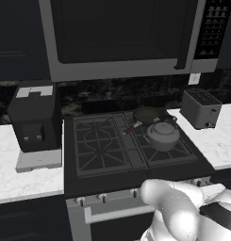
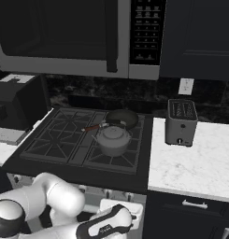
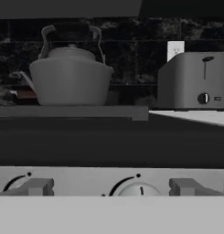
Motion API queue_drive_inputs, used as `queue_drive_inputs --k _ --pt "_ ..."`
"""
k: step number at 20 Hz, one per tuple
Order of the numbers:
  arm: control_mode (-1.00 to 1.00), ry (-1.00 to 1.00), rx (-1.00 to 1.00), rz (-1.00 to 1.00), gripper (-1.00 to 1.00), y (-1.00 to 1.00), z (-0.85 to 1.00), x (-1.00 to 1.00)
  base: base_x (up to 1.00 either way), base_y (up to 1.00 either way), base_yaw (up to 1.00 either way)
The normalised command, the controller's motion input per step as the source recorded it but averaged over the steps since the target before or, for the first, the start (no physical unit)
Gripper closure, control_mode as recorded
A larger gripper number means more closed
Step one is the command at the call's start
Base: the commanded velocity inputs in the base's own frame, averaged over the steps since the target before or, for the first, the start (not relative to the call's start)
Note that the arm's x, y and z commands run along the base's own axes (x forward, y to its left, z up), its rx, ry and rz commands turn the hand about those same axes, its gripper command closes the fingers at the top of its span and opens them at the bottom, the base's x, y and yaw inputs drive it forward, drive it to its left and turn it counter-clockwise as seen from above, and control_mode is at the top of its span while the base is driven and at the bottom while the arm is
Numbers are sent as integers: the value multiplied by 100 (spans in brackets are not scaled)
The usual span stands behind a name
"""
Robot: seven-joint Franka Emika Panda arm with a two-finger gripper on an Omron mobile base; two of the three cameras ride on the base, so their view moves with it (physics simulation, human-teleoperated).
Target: Pick the kettle from the counter and place it on a stove burner. Then turn the burner on.
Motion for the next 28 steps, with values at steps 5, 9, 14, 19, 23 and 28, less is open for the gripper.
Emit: queue_drive_inputs --k 5,9,14,19,23,28 --pt "-100 0 -3 0 -100 -17 -23 18 0 0 0" --pt "-100 0 0 0 -100 -26 -9 14 0 0 0" --pt "-100 -1 0 0 -100 -4 -8 0 0 0 0" --pt "-100 0 0 0 -100 -4 -16 5 0 0 0" --pt "-100 0 0 0 -100 0 -16 19 0 0 0" --pt "-100 0 0 0 -100 0 0 1 0 0 0"
